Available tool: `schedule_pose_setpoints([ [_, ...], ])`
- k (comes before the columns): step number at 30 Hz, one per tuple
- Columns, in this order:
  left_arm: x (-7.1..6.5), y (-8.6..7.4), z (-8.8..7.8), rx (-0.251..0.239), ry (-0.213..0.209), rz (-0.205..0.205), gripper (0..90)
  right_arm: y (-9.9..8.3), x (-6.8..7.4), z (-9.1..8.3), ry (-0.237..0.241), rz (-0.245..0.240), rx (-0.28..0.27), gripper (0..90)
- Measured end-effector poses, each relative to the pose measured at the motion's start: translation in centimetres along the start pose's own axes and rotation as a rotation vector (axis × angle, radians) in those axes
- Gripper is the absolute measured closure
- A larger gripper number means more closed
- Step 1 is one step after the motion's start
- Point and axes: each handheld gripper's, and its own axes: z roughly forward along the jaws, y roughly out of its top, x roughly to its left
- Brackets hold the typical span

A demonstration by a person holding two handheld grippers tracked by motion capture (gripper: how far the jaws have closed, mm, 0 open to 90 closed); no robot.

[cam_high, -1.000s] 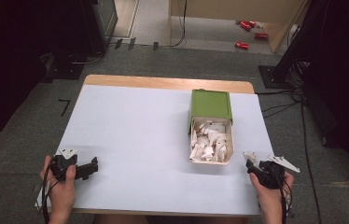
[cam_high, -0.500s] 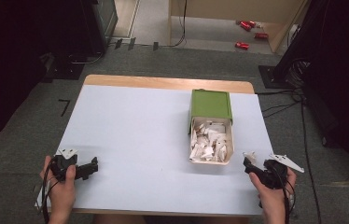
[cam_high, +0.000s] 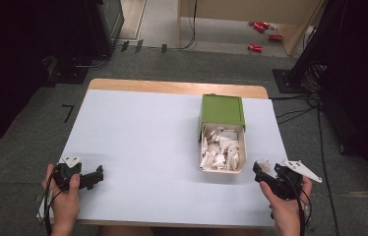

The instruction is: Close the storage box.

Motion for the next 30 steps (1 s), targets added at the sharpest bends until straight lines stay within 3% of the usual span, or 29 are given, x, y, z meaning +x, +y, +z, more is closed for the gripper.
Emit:
schedule_pose_setpoints([
  [10,0.0,0.0,0.0,0.000,0.000,0.000,0.0,0.3,1.8,-0.5,0.057,-0.042,-0.008,29.5],
  [18,0.0,0.0,0.0,0.000,0.000,0.000,0.0,-0.3,2.6,0.3,0.124,-0.049,0.000,45.5],
  [30,0.0,0.0,0.0,0.000,0.000,0.000,0.0,-1.7,2.9,2.3,0.153,-0.040,0.019,72.0],
])
